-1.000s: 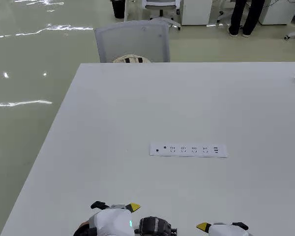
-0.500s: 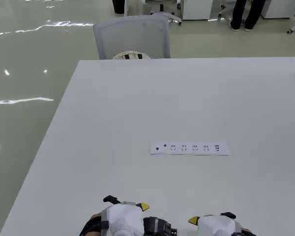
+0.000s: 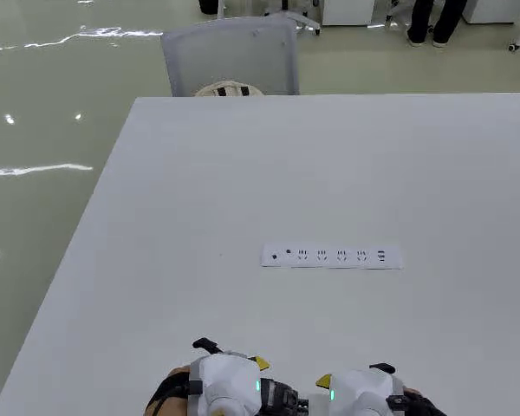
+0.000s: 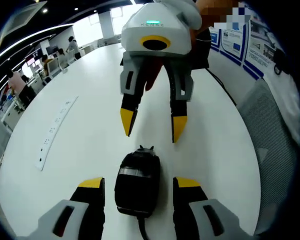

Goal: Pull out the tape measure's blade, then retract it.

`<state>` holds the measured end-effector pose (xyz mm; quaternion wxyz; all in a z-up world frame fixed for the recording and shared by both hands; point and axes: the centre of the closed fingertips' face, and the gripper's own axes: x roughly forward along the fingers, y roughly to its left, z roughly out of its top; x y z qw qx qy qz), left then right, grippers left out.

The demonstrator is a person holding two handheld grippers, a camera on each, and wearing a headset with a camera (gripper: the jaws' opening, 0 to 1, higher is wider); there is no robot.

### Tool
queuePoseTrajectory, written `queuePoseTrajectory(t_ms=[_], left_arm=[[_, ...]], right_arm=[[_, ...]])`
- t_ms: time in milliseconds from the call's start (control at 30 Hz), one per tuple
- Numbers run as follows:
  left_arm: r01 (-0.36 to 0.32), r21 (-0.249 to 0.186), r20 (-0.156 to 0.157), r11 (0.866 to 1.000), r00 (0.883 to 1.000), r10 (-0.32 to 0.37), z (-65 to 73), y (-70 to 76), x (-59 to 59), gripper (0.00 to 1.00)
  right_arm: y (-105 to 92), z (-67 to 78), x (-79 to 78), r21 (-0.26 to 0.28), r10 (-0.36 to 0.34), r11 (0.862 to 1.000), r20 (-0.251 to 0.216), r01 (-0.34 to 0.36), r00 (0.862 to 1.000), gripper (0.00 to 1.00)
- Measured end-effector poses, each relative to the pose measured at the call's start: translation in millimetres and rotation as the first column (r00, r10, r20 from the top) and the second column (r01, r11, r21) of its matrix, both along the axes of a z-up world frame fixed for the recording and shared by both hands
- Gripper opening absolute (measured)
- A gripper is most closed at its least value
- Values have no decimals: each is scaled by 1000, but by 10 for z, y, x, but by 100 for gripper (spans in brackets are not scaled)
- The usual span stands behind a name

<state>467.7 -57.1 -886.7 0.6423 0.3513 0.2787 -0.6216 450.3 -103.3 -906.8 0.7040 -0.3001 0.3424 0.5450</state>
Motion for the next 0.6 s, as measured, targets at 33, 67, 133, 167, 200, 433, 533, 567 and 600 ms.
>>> queuePoseTrajectory(t_ms=[33, 67, 133, 167, 200, 433, 533, 567, 600], left_arm=[[4, 3, -1, 1000, 1000, -4, -22, 6, 1, 51], [6, 5, 0, 1000, 1000, -6, -30, 9, 4, 50], [11, 8, -1, 1000, 1000, -11, -30, 9, 3, 48], [13, 9, -2, 1000, 1000, -13, -33, 7, 2, 47], [16, 11, -2, 1000, 1000, -16, -43, 3, 0, 47], [47, 27, 1, 999, 999, -47, -76, -26, -25, 44], [48, 30, 3, 998, 999, -48, -89, -34, -9, 42], [48, 30, 3, 998, 999, -48, -89, -34, -8, 42], [48, 30, 3, 998, 999, -48, -90, -34, -7, 41]], right_arm=[[14, 1, 10, 2, 5, 1000, 2, -5, 1000, 45], [25, 5, 19, 3, 6, 1000, 3, -6, 1000, 43], [44, -4, 39, 4, 9, 1000, 2, -9, 1000, 43], [48, -12, 46, 3, 11, 1000, 2, -11, 1000, 42], [57, -17, 53, 1, 12, 1000, 0, -12, 1000, 42], [76, -86, 49, -6, 29, 1000, -17, -29, 999, 38], [79, -105, 46, -8, 35, 999, -24, -35, 999, 36], [79, -105, 46, -8, 35, 999, -24, -36, 999, 35], [79, -105, 46, -8, 36, 999, -24, -36, 999, 35]])
